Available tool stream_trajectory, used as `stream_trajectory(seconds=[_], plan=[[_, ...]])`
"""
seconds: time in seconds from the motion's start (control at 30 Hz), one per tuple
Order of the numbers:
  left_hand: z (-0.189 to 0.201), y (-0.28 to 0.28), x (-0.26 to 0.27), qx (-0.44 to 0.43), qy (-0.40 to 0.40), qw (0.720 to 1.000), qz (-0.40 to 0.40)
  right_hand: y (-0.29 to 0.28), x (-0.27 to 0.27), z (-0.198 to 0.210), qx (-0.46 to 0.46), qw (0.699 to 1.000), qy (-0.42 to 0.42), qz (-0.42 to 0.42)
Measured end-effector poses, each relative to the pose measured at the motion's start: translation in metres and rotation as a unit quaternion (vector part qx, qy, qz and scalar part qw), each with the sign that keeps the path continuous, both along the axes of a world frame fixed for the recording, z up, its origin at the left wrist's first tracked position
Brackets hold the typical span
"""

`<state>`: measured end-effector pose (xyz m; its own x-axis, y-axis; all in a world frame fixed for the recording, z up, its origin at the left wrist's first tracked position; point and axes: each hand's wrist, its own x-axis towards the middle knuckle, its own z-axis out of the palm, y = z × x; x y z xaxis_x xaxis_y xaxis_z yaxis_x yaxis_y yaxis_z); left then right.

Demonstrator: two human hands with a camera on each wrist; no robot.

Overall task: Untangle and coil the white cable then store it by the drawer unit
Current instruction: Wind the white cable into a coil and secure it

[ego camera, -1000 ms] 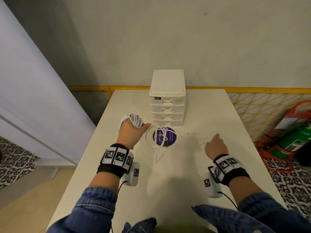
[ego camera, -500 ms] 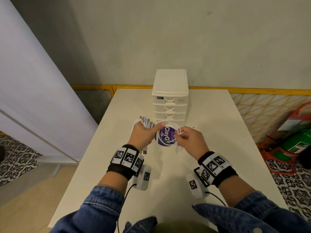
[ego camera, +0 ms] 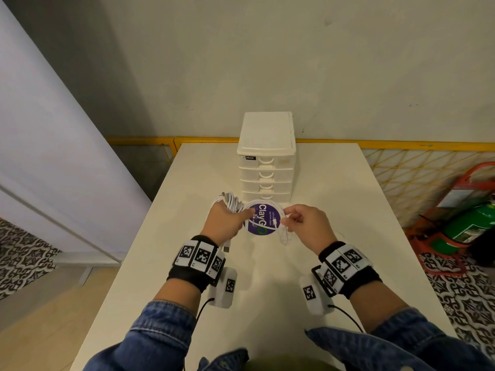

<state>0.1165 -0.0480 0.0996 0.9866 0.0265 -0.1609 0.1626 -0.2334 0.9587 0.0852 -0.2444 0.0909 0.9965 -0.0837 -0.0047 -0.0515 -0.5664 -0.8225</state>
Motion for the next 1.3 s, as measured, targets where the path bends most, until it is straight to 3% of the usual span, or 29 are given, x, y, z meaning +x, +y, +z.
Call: stream_trajectory(seconds=[0.1,0.2,0.3,0.4,0.53,0.67,0.87,1.03,1.17,1.3], plan=[[-0.004,0.001,0.003,0.005,0.005,1.0,0.023,-0.004,0.001,0.003,0.08,0.997,0.003,0.014],[-0.005,0.001,0.003,0.021,0.006,0.998,0.054,-0.001,0.0,0.006,0.1,0.994,-0.008,0.031],[-0.003,0.001,0.0,0.004,0.022,0.998,0.051,0.003,-0.001,0.001,0.075,0.997,-0.028,0.007],[0.006,0.0,-0.004,-0.036,0.038,0.998,-0.022,0.003,-0.001,-0.005,0.027,0.999,-0.035,-0.029],[0.017,-0.007,-0.012,-0.023,0.022,0.995,-0.099,0.005,0.001,-0.006,-0.043,0.997,-0.038,-0.046],[0.016,-0.012,-0.015,0.002,0.013,0.994,-0.109,0.006,0.003,-0.004,-0.062,0.993,-0.079,-0.059],[0.011,-0.016,-0.015,0.057,-0.007,0.993,-0.107,0.004,0.004,-0.004,0.024,0.991,-0.091,-0.099],[0.018,-0.021,-0.023,0.016,-0.007,0.987,-0.157,0.008,0.005,-0.002,0.173,0.98,-0.06,-0.08],[0.013,-0.017,-0.021,0.051,-0.036,0.992,-0.106,0.011,0.002,0.011,0.255,0.965,-0.042,-0.053],[-0.004,-0.004,-0.013,0.146,-0.015,0.987,-0.069,0.004,0.004,0.008,0.233,0.971,-0.027,-0.053]])
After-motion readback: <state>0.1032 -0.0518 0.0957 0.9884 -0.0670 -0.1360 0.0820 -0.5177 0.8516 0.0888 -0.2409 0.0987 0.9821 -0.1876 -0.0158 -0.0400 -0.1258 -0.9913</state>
